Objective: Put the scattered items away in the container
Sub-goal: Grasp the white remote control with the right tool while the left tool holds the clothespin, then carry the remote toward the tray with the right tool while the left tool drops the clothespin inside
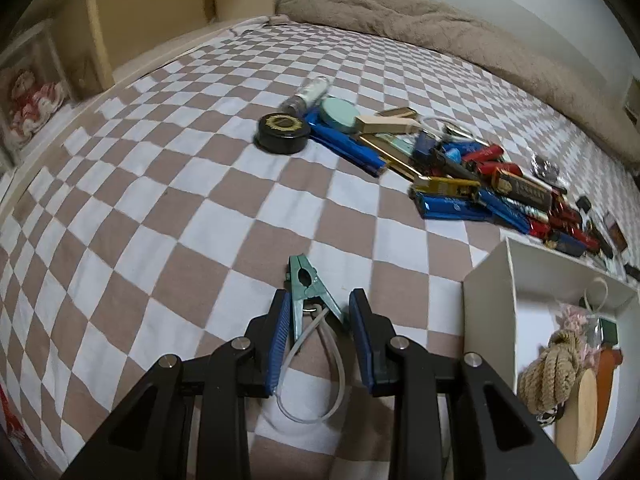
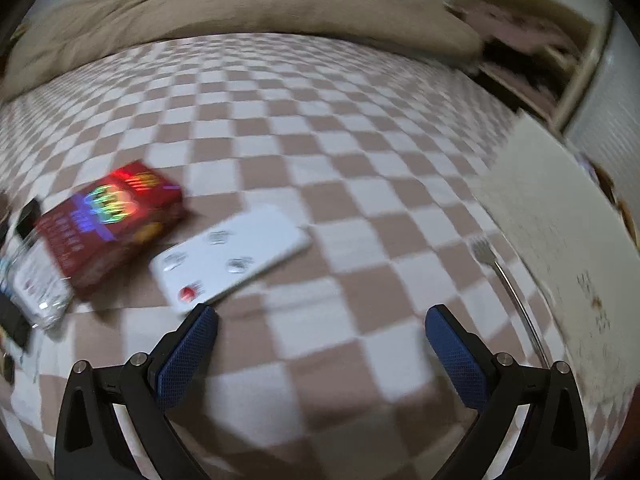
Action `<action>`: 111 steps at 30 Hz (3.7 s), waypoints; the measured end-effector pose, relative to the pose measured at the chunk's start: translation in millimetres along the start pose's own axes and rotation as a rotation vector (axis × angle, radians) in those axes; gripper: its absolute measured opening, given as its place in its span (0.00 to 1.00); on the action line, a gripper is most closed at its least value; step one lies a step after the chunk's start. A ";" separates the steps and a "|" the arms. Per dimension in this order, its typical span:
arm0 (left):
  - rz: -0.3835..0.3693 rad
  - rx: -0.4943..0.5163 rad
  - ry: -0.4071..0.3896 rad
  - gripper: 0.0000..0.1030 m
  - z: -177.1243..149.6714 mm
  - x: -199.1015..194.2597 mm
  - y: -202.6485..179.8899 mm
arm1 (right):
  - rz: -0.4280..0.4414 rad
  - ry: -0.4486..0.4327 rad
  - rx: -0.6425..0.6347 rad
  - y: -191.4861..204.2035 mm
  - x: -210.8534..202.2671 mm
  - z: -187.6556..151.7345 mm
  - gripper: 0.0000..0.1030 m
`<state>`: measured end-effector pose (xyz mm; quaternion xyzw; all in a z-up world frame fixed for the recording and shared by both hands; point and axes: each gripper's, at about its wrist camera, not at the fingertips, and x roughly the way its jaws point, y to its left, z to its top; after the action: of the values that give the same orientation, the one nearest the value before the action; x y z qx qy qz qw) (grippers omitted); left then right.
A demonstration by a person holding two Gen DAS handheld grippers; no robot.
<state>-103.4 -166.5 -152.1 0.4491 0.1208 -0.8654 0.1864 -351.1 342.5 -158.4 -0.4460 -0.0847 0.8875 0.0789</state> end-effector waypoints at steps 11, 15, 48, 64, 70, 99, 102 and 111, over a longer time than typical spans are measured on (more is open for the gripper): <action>0.082 -0.039 -0.025 0.25 3.4 -2.3 18.0 | 0.263 -0.057 -0.179 5.2 -11.9 3.5 1.00; 0.092 -0.017 -0.026 0.25 4.1 -0.2 13.8 | 0.301 -0.068 -0.257 6.4 -8.0 14.7 1.00; 0.047 -0.053 -0.016 0.43 -6.4 -2.9 7.5 | 0.350 0.015 -0.146 -13.7 -18.2 -25.4 0.85; 0.003 -0.085 -0.012 0.30 -11.8 -8.4 13.3 | 0.450 -0.009 -0.088 25.5 -71.8 -39.4 0.85; -0.026 -0.121 -0.023 0.30 -11.8 -11.9 17.7 | 0.489 -0.041 0.025 20.0 -97.1 -37.9 0.85; -0.212 -0.035 -0.298 0.30 -19.7 -86.3 -10.2 | 0.500 -0.266 0.212 11.6 -192.5 -79.8 0.85; -0.228 -0.005 -0.318 0.30 -21.6 -93.4 -16.1 | 0.512 -0.296 0.217 11.4 -203.8 -81.1 0.85; -0.282 0.085 -0.350 0.30 -25.7 -127.9 -42.3 | 0.531 -0.336 0.169 23.6 -229.1 -85.3 0.85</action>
<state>-35.4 -91.2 -59.7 0.2783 0.1115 -0.9519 0.0627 -148.8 277.0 -35.4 -0.2916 0.0965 0.9422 -0.1338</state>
